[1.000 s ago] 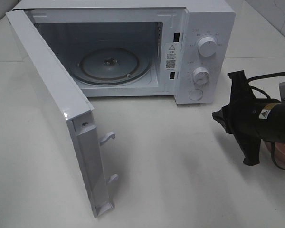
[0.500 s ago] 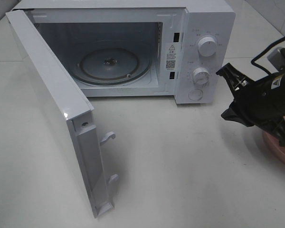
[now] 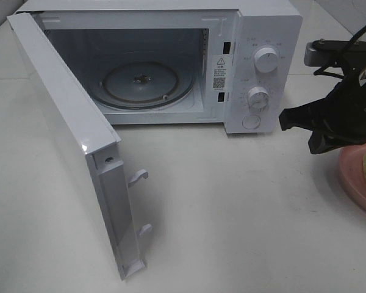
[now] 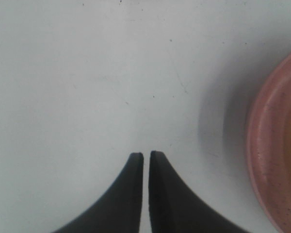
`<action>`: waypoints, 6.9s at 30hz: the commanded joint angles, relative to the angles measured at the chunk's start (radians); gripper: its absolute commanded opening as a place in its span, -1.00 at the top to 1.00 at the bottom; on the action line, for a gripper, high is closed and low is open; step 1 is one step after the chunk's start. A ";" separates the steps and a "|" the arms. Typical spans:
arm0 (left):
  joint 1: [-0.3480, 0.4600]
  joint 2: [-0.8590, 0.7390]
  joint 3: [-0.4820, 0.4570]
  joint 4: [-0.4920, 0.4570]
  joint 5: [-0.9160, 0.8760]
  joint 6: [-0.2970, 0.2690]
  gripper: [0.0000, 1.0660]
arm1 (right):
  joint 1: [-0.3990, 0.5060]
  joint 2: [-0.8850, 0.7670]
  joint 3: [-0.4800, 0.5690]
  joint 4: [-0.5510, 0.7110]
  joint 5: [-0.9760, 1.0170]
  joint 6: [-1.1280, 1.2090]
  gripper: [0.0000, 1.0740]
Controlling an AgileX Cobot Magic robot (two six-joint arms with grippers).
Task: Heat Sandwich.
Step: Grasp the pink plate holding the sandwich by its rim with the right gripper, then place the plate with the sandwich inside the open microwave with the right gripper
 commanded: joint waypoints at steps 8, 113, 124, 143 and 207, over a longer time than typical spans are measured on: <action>0.000 -0.028 0.001 -0.007 -0.002 -0.003 -0.83 | -0.087 -0.008 -0.074 0.000 0.215 -0.182 0.24; 0.000 -0.028 0.001 -0.007 -0.002 -0.003 -0.83 | -0.165 0.361 -0.076 -0.320 0.097 -0.003 1.00; 0.000 -0.028 0.001 -0.007 -0.002 -0.003 -0.83 | -0.090 0.276 -0.073 -0.348 0.217 -0.001 1.00; 0.000 -0.028 0.001 -0.007 -0.002 -0.003 -0.83 | 0.055 0.023 0.135 -0.349 0.266 0.038 1.00; 0.000 -0.028 0.001 -0.007 -0.002 -0.003 -0.83 | 0.723 -0.205 0.187 -0.334 0.232 -0.704 1.00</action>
